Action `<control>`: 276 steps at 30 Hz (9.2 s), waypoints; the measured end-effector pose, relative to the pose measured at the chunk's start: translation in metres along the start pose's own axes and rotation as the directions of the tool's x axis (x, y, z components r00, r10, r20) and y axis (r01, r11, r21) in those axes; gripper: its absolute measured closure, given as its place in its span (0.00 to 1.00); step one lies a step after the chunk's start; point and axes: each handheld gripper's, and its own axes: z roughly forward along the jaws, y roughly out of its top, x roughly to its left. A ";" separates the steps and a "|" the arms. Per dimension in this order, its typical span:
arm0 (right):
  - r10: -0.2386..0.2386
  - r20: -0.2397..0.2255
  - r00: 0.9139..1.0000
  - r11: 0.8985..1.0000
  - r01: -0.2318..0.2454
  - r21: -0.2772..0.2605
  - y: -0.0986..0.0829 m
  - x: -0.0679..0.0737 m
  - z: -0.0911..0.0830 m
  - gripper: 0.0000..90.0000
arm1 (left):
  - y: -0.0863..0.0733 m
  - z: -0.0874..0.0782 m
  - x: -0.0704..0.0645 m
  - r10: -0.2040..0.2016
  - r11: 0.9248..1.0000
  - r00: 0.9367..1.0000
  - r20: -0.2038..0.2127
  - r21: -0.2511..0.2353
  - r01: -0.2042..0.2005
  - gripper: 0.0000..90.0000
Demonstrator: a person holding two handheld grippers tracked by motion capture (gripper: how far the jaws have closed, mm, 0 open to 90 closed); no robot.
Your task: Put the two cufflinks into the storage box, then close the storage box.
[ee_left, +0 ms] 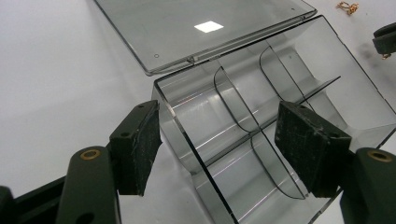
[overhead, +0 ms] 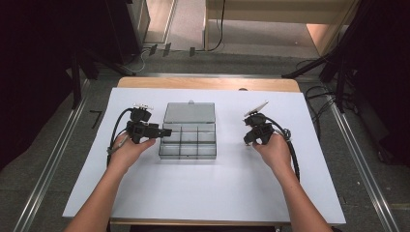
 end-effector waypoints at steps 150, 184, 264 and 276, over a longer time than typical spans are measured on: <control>-0.300 -0.144 0.943 0.954 0.295 -0.052 0.021 0.121 0.020 0.84 | -0.011 -0.010 0.009 -0.027 1.000 0.999 -0.019 0.002 0.027 0.35; -0.195 -0.128 0.972 0.964 0.166 -0.207 0.019 0.050 -0.032 0.69 | -0.012 -0.010 0.011 -0.028 1.000 0.999 -0.024 0.003 0.028 0.35; 0.002 0.055 0.999 1.000 -0.003 0.012 0.042 -0.045 0.025 0.89 | -0.033 -0.016 0.020 -0.054 0.998 0.997 -0.046 0.028 0.056 0.35; 0.014 0.027 1.000 1.000 -0.014 -0.003 0.036 -0.045 0.012 0.89 | -0.030 -0.017 0.020 -0.052 0.998 0.998 -0.038 0.030 0.053 0.35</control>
